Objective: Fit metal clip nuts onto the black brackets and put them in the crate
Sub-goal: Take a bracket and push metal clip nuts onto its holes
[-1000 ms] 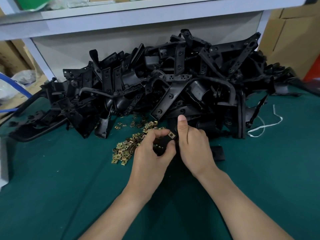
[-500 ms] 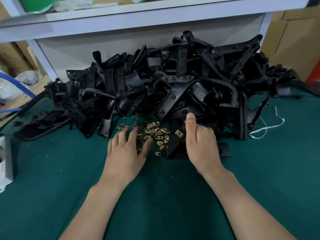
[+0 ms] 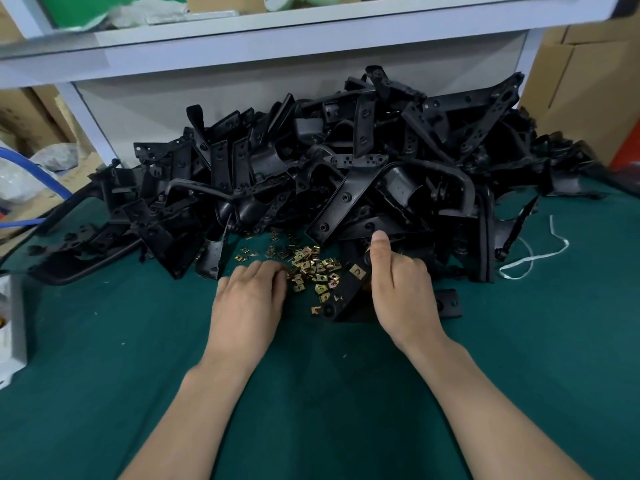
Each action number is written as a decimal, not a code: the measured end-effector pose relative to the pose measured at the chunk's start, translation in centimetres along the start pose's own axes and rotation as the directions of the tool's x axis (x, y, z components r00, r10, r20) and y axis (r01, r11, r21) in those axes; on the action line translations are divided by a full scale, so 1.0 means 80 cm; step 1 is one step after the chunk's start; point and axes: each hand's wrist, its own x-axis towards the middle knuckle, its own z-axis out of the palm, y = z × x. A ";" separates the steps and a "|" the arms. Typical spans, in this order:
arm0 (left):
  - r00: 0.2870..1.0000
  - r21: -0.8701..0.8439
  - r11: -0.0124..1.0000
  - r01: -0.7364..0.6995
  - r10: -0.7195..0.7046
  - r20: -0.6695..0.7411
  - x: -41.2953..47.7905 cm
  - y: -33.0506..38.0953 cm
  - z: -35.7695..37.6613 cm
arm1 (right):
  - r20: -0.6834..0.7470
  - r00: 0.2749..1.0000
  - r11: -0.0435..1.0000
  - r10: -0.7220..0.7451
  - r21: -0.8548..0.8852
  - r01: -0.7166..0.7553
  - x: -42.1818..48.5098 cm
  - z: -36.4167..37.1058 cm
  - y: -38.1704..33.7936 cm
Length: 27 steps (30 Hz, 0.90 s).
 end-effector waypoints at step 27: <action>0.955 -0.953 0.127 0.274 -0.157 0.253 0.000 0.034 -0.008 | 0.333 0.939 0.996 -0.084 0.014 0.084 -0.007 -0.002 -0.012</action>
